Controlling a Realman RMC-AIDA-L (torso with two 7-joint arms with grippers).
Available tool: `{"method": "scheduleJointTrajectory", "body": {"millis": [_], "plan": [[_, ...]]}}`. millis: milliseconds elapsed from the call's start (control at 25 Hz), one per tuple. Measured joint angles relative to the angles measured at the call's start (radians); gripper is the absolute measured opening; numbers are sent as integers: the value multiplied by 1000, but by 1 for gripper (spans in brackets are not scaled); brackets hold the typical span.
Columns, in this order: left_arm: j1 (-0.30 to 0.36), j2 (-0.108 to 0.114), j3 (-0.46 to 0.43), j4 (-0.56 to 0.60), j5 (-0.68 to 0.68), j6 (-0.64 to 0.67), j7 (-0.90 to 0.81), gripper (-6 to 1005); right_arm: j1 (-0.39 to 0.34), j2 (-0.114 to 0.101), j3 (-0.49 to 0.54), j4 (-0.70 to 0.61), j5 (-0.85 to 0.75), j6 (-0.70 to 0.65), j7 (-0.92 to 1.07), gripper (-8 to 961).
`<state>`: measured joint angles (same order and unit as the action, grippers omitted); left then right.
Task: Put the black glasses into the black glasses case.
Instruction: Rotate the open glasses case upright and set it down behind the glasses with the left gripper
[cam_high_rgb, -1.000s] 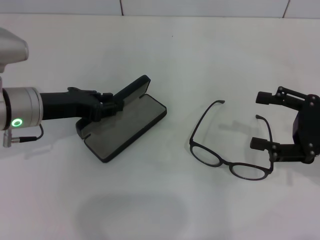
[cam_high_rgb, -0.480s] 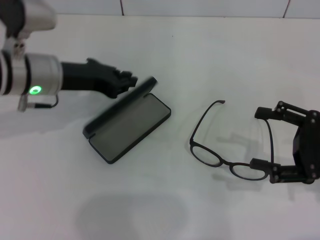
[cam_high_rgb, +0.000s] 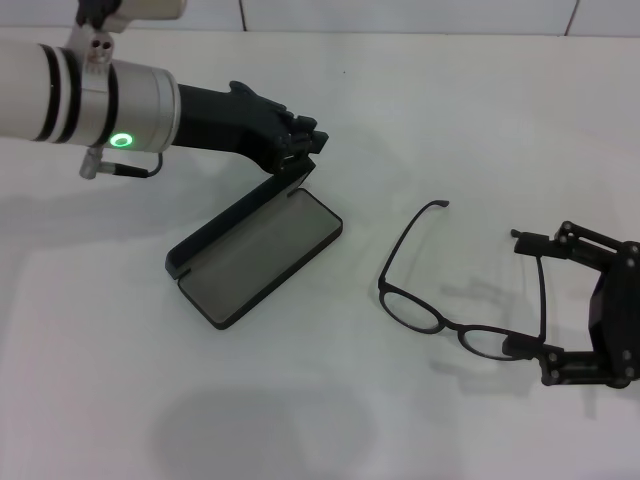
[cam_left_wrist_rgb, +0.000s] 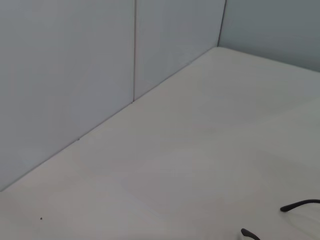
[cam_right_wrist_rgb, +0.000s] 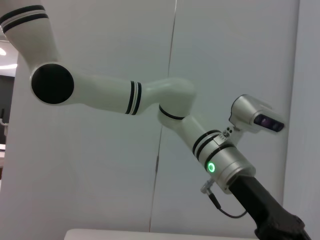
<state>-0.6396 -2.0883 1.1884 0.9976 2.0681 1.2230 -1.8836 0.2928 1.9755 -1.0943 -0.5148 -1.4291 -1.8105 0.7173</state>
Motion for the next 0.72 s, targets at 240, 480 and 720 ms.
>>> {"method": "scheduleJointTrajectory", "body": {"millis": [240,480,720], "plan": [[48,6,-4,25,35,43,-60,210,-2,-2,2,-6,-2,-1,-1,884],[96,2,-8,77,75,66,-82,390,7,-6,-2,-11,-3,0,-1,884],[117,0,-3,82,124,60,-81,670,16,-7,-5,-13,-6,6,-1,884]]}}
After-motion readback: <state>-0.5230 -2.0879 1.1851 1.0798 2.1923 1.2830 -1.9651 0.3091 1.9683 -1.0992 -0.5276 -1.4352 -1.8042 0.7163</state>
